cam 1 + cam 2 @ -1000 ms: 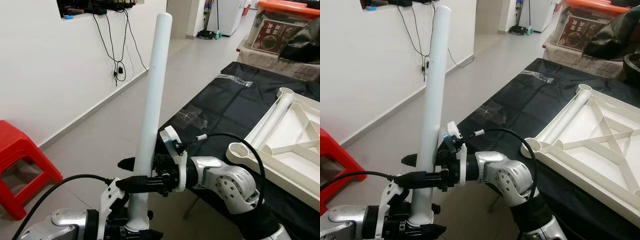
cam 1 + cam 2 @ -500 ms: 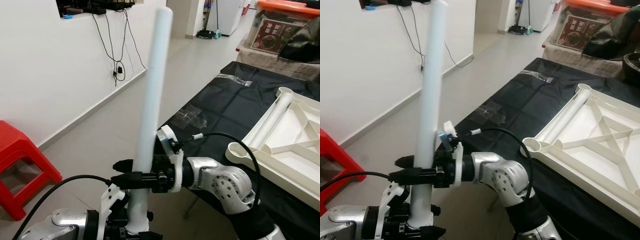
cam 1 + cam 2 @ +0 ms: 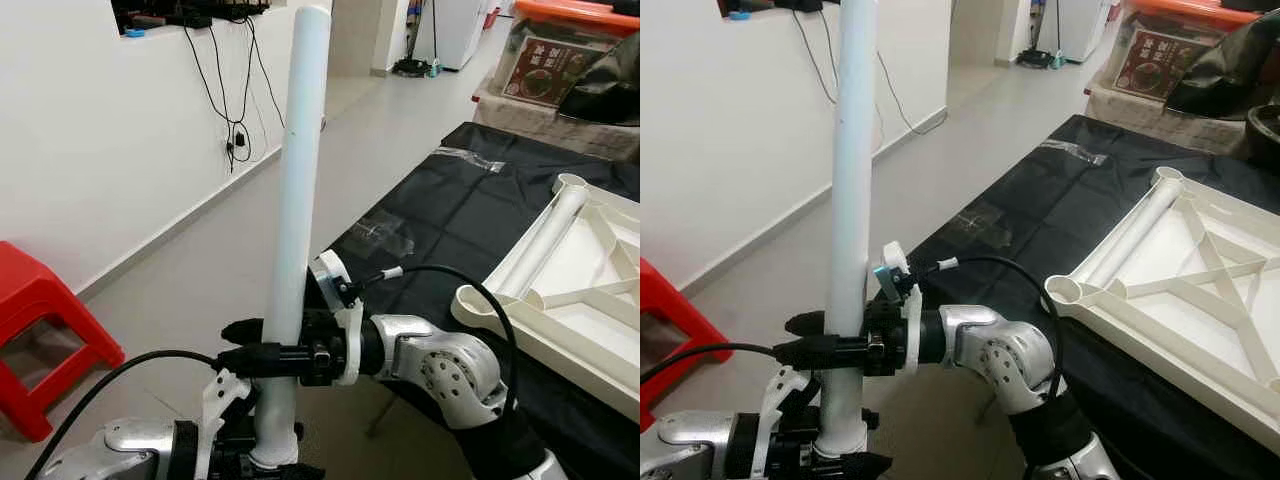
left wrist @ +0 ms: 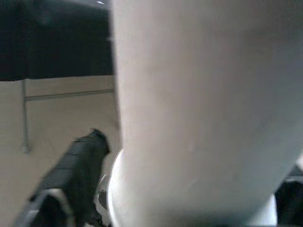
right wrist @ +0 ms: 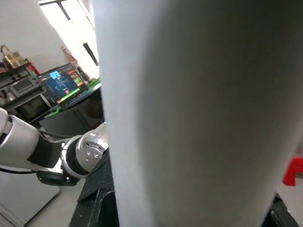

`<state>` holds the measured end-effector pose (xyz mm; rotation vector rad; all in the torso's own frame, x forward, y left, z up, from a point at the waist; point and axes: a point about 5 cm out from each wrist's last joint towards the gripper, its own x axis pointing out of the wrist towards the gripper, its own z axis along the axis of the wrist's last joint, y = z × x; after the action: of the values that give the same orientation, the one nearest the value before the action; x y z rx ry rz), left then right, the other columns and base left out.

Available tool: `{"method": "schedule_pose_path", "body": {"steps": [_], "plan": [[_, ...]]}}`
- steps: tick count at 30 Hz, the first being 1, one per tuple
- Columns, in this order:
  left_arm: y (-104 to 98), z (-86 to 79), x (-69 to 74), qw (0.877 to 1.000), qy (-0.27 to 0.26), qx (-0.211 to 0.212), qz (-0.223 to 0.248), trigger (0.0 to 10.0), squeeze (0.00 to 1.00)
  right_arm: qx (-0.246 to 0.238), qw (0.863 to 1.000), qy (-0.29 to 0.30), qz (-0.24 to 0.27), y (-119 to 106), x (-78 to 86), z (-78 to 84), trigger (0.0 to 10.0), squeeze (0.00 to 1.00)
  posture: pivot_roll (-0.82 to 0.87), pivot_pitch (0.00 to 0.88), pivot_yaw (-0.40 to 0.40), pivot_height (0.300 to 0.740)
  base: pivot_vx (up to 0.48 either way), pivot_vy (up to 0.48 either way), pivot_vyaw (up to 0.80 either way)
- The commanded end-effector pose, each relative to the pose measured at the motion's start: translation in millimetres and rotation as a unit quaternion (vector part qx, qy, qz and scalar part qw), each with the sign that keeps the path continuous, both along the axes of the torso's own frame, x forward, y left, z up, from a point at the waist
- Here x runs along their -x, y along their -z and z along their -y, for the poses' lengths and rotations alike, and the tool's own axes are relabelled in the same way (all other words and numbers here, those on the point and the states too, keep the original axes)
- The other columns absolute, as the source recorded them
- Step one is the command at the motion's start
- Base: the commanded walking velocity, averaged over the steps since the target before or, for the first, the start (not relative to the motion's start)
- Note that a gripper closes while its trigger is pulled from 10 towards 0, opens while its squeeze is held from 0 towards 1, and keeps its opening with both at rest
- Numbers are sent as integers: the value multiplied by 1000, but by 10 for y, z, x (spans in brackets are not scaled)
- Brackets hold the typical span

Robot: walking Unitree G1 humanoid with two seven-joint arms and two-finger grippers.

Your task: Building children table

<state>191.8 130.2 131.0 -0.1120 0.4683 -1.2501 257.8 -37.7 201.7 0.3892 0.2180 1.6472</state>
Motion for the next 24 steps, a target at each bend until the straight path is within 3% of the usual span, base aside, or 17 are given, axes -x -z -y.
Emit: {"method": "schedule_pose_path", "body": {"steps": [1,4,5,8,12,13,14,15,17,18,19,21,22,24], "plan": [[11,-8,-27,1000,-12,-5,2,10000,1000,-6,1000,6,17,-72,-11,19,0,0,95,78,-53,740,0,0,0],[1,-1,-27,1000,-10,-4,2,10000,1000,-7,1000,11,17,-85,-33,37,0,0,96,74,-53,740,0,0,0],[21,22,15,1000,-2,-23,20,10000,0,-9,999,24,21,-100,-72,74,0,0,96,74,-53,740,0,0,0],[28,32,32,999,0,-29,27,10000,0,-9,999,30,22,-105,-88,89,0,0,96,74,-53,740,0,0,0],[56,64,38,997,-52,-28,55,10000,0,-12,992,123,40,-154,-318,263,0,0,102,57,-53,740,0,0,0],[56,64,38,997,-52,-28,55,10000,0,-12,992,123,40,-154,-318,263,0,0,102,57,-53,740,0,0,0],[41,73,-23,991,-111,-16,75,10000,0,-15,977,204,53,-191,-472,382,0,0,103,52,-53,740,0,0,0],[41,73,-23,991,-111,-16,75,10000,0,-15,977,204,53,-191,-472,382,0,0,103,52,-53,740,0,0,0],[7,60,-119,976,-190,-6,105,10000,0,-19,951,301,70,-236,-624,518,0,0,100,45,-52,740,0,0,0],[7,60,-119,976,-190,-6,105,10000,0,-19,951,301,70,-236,-624,518,0,0,100,45,-52,740,0,0,0],[-9,48,-160,968,-223,-5,120,10000,0,-22,938,338,78,-256,-676,572,0,0,100,45,-52,740,0,0,0],[-71,8,-282,939,-306,-5,156,10000,0,-20,890,444,97,-302,-791,724,0,0,102,35,-55,740,0,0,0],[-97,-5,-329,926,-341,1,166,10000,0,-14,856,505,111,-320,-837,809,10000,0,103,24,-55,740,0,0,0],[-129,-19,-382,908,-380,8,174,10000,0,-7,802,582,134,-347,-870,922,10000,0,103,16,-56,740,0,0,0]]}}
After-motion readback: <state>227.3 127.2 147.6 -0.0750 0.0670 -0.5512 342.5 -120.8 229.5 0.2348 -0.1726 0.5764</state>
